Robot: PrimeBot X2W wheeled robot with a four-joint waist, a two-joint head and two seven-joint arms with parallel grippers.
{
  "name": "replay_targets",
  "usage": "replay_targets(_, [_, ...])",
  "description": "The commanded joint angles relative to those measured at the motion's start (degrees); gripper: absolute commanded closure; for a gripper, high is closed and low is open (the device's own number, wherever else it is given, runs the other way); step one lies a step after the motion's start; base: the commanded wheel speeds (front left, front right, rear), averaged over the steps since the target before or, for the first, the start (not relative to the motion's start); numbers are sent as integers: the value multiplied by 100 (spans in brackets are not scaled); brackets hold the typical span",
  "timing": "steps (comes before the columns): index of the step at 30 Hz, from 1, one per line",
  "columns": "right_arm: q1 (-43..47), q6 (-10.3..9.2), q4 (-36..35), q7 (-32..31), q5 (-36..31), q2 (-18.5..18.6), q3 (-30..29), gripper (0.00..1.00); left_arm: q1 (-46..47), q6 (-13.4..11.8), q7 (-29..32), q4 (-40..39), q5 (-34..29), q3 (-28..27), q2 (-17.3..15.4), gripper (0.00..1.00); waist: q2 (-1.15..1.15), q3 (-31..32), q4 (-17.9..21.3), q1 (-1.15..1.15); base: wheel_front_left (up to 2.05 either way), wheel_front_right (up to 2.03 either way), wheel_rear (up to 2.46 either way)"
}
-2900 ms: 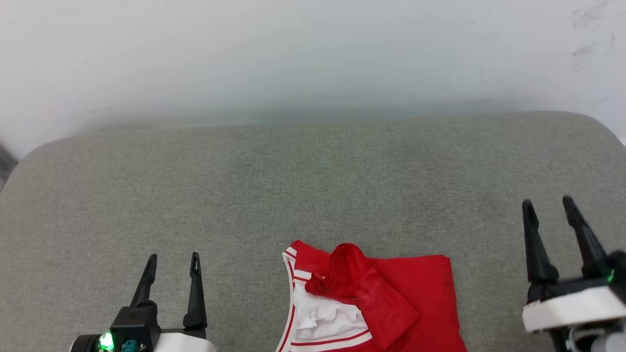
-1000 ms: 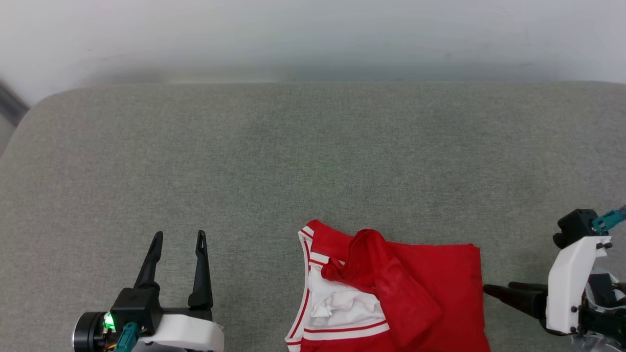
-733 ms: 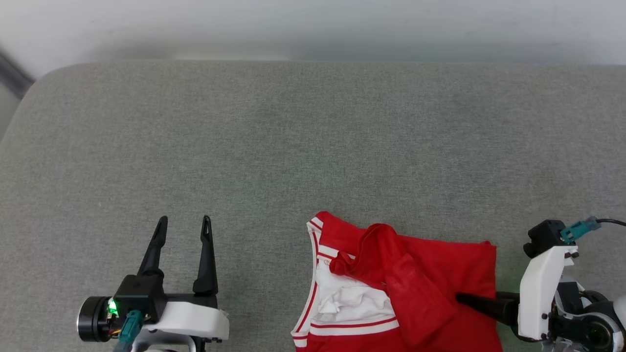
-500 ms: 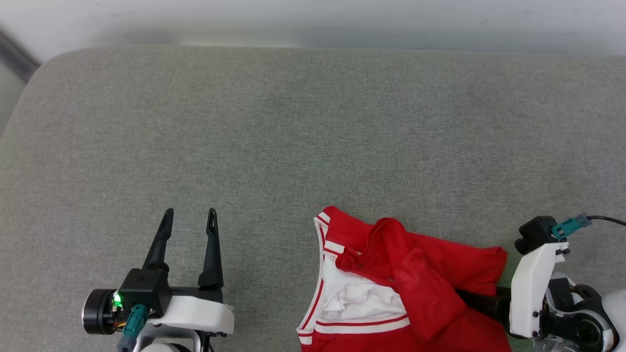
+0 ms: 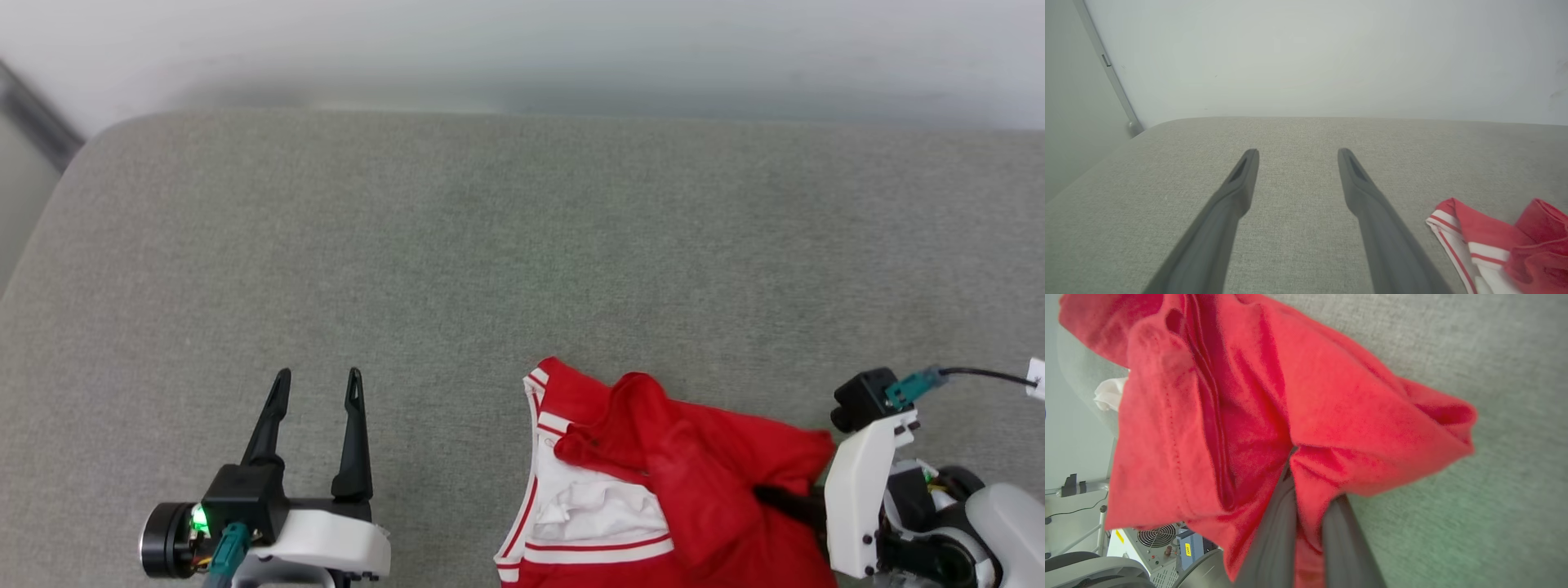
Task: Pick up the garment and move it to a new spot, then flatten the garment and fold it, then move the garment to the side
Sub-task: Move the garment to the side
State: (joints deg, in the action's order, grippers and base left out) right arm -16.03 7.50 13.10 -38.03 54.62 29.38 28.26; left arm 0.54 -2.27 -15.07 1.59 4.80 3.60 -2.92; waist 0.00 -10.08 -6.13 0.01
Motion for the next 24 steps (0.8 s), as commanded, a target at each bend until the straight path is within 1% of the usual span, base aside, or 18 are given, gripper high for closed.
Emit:
replay_targets(1, [-158, -2, -99, 82, 28, 108, 57, 100, -86, -31, -13, -9, 4, 16, 6, 0, 0, 149, 91, -1, 0, 0, 0])
replay_targets(3, [-330, -2, -265, 134, 19, 231, 166, 100, -155, -37, -13, -22, 9, -7, 6, 0, 0, 249, 180, -1, 0, 0, 0])
replay_targets(4, [-494, -3, -460, 175, -14, 371, 262, 100, -236, -73, -13, -45, 30, -46, 6, 0, 0, 323, 310, -1, 0, 0, 0])
replay_targets(7, [-798, -3, -820, 162, -109, 608, 454, 100, -350, -95, -13, -92, 44, -118, 7, 0, 0, 367, 605, -1, 0, 0, 0])
replay_targets(15, [-1425, -2, -1603, 12, -267, 1293, 755, 100, -378, -108, -12, -214, 67, -282, 6, 0, 0, 137, 1536, -1, 0, 0, 0])
replay_targets(20, [-1755, -3, -1629, 129, -407, 1622, 651, 100, -245, -28, -12, -324, -28, -414, 6, 0, 0, -169, 2052, -1, 0, 0, 0])
replay_targets(24, [-1988, -3, -1364, 302, -569, 1816, 532, 100, -83, 73, -12, -394, -133, -523, 3, 0, 0, -489, 2298, -1, 0, 0, 0])
